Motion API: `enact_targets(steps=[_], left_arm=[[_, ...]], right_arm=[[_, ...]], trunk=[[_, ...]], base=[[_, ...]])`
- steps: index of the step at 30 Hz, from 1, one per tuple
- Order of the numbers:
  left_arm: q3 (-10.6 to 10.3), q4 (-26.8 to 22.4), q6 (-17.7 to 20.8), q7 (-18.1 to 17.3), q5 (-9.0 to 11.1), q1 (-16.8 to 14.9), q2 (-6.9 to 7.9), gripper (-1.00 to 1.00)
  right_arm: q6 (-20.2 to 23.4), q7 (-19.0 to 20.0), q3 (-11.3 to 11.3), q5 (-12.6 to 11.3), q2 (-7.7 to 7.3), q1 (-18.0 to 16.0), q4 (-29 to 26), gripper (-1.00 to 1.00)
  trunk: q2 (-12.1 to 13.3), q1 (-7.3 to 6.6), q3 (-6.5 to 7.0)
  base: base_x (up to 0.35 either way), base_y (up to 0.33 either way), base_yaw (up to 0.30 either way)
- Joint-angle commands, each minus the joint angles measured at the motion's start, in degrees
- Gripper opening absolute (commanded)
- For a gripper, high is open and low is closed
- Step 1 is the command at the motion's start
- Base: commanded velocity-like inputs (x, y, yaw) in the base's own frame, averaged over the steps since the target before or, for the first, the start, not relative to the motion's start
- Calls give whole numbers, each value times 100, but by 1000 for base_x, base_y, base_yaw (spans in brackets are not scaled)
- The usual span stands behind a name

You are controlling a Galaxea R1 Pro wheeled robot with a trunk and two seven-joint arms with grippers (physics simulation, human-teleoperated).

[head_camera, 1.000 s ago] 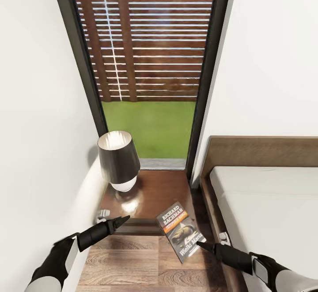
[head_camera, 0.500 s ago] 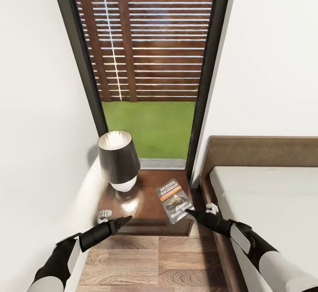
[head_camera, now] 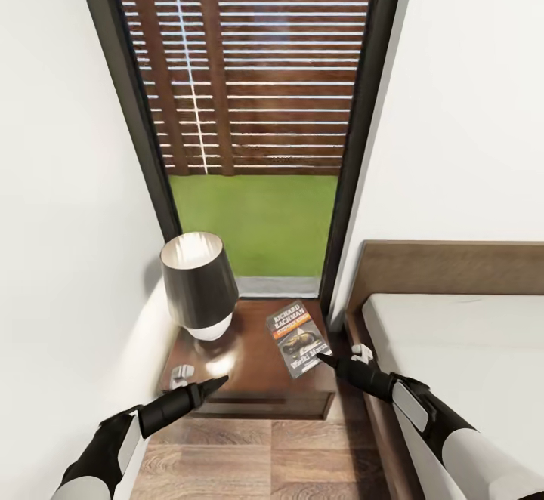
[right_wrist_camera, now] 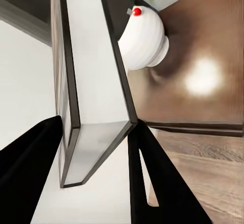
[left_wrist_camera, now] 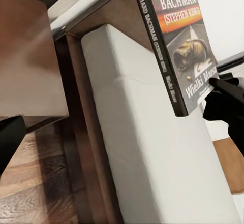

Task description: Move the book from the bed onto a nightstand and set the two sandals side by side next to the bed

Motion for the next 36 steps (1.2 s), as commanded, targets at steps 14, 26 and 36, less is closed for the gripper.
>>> enact_targets(steps=[14, 26, 36], left_arm=[[37, 11, 50, -37, -56, -7, -68, 100], [49, 7, 50, -37, -43, -9, -69, 100], [50, 11, 50, -37, -44, -8, -69, 100]], right_arm=[[51, -1, 21, -68, -5, -4, -5, -100], [51, -2, 21, -68, -5, -4, -4, -100], [51, -6, 21, -68, -5, -4, -4, -100]], trunk=[[-5, 3, -7], [-5, 3, -7], [-406, 223, -186]], base=[[157, 0, 0], [18, 0, 0], [0, 0, 0]])
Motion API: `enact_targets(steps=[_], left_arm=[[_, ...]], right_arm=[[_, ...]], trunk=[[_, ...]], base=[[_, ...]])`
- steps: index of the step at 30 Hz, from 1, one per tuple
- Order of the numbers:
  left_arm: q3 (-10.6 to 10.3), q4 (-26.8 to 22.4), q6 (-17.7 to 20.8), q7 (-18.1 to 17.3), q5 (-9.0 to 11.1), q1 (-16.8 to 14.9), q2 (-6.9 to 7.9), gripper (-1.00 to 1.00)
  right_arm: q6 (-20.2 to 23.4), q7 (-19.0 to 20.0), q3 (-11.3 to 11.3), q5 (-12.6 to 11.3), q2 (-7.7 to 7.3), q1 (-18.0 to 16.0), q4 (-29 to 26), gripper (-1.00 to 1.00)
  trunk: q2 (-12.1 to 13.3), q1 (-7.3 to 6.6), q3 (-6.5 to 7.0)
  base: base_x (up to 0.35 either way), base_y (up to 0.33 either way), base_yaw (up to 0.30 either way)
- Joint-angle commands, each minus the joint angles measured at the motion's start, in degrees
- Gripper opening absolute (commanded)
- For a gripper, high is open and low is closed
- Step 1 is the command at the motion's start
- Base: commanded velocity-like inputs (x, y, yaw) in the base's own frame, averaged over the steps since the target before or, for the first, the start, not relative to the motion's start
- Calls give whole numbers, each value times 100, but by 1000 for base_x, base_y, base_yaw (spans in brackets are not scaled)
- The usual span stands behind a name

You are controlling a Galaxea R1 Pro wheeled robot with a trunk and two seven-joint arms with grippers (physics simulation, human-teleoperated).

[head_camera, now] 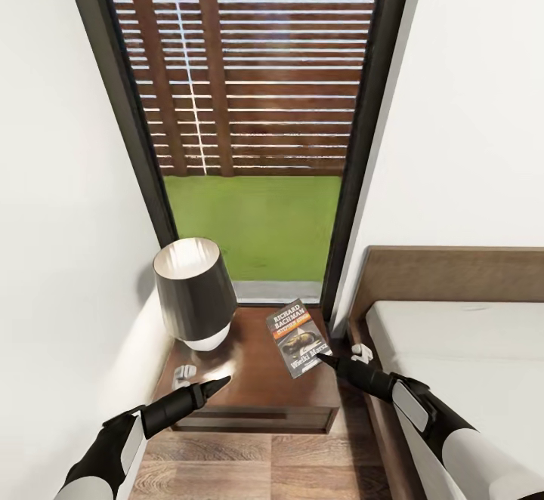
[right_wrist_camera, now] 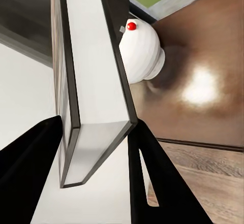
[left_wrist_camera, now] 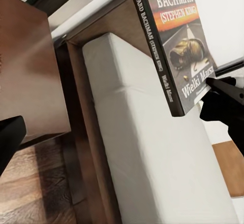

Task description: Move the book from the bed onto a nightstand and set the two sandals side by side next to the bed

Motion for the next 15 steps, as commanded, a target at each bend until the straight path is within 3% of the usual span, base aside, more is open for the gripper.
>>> enact_targets(steps=[1, 15], left_arm=[[49, -12, 59, -41, -49, -6, -10, 100], [43, -9, 59, -41, -50, -7, -10, 100]], right_arm=[[50, -1, 23, -66, -6, -4, -4, -100], [50, 3, 24, -66, -6, -4, -4, -100]], trunk=[[-47, 23, -25], [-608, 331, -276]], base=[[0, 0, 0], [0, 0, 0]])
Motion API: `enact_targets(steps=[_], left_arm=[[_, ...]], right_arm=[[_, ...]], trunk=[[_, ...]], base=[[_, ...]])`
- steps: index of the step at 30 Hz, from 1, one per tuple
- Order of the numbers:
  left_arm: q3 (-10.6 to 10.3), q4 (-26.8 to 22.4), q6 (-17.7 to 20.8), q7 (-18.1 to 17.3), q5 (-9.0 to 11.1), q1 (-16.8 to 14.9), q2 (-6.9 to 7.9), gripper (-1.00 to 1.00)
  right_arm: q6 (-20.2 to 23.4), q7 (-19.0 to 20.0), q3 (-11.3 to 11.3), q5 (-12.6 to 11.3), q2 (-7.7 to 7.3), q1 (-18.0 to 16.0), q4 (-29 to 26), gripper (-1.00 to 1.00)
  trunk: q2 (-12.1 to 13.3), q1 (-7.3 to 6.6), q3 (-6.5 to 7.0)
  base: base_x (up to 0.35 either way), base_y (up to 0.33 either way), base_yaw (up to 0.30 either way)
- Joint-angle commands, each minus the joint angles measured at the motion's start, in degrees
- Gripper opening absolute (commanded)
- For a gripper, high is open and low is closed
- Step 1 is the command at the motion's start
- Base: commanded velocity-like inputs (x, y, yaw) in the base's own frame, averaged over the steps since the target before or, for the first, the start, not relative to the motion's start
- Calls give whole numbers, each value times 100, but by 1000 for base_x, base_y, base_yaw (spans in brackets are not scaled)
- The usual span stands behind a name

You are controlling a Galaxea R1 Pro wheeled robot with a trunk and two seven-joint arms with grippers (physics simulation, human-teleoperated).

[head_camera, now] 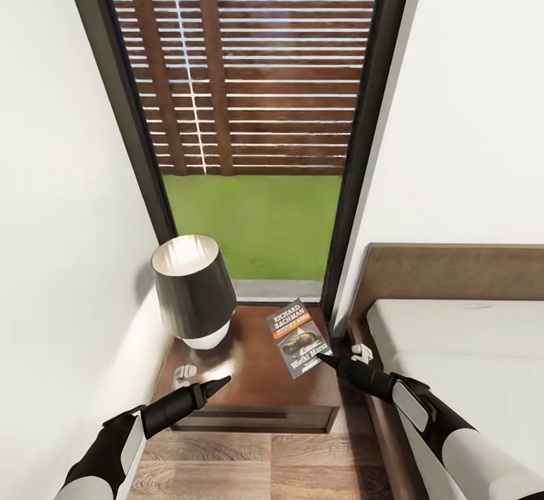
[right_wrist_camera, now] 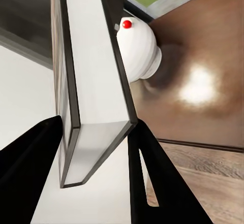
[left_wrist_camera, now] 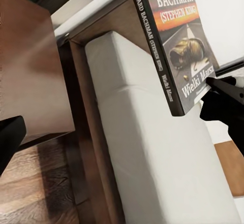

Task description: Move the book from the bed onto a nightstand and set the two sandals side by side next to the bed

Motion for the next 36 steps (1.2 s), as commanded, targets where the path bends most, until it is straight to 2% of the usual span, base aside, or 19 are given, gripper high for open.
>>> enact_targets(steps=[1, 36], left_arm=[[48, -9, 59, -41, -50, -6, -10, 100], [48, -9, 59, -41, -43, -7, -10, 100]], right_arm=[[51, 2, 23, -67, -5, -4, -5, -100], [51, -5, 23, -67, -5, -4, -5, -100]], trunk=[[-46, 23, -25], [-1450, 792, -653]], base=[[0, 0, 0], [0, 0, 0]])
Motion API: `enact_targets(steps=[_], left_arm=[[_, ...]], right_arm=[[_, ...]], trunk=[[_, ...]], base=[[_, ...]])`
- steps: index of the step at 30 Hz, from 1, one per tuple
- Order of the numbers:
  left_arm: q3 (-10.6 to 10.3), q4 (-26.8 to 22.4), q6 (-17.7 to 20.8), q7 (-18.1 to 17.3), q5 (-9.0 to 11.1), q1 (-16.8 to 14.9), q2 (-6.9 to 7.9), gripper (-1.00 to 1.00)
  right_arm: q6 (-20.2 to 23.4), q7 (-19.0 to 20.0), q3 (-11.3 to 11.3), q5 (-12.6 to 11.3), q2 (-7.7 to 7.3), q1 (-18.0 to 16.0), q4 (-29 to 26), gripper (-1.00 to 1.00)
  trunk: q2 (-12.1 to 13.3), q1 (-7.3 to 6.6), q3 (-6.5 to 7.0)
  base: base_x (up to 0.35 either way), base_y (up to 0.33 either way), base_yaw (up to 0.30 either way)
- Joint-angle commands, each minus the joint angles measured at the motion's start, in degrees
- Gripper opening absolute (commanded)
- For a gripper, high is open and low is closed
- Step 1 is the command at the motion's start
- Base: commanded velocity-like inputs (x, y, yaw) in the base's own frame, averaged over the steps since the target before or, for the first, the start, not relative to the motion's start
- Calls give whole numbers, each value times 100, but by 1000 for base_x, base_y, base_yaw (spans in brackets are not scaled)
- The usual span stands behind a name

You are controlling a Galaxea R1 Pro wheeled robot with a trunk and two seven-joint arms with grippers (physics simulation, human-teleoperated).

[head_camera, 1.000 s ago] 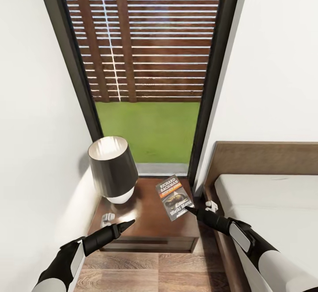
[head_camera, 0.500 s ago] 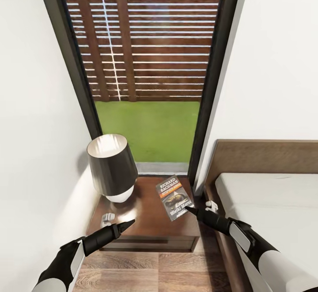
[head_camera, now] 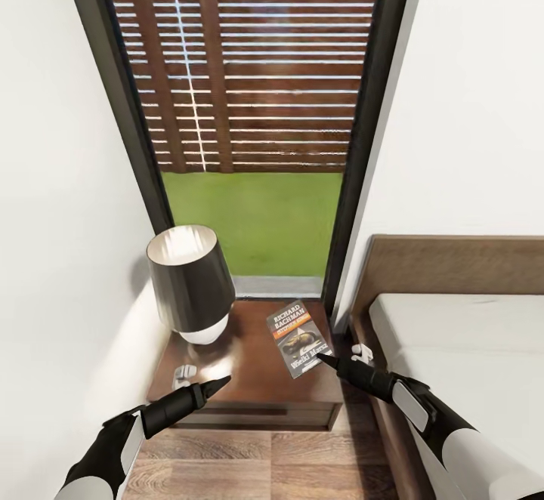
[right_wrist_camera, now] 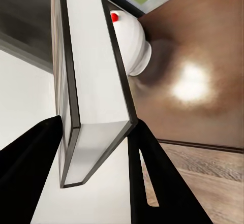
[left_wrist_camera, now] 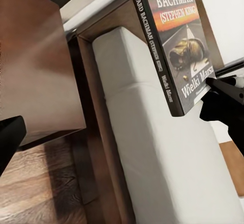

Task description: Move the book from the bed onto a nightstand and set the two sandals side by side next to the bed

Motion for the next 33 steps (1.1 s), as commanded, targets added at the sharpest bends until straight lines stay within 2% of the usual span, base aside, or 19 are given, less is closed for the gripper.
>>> enact_targets(steps=[1, 23, 31, 33], left_arm=[[48, -9, 59, -40, -49, -6, -10, 100], [48, 0, 61, -44, -49, -5, -10, 100], [51, -7, 76, -102, -41, -11, -10, 100], [50, -6, 76, -97, -40, -7, -10, 100]], right_arm=[[51, 0, 23, -67, -5, -4, -5, -100], [51, 0, 24, -67, -5, -4, -5, -100], [51, 0, 23, -67, -8, -4, -5, -100], [51, 0, 23, -69, -12, -4, -5, -100]], trunk=[[-45, 23, -24], [-927, 506, -419], [-927, 506, -419], [-1008, 550, -455]], base=[[0, 0, 0], [0, 0, 0], [0, 0, 0], [0, 0, 0]])
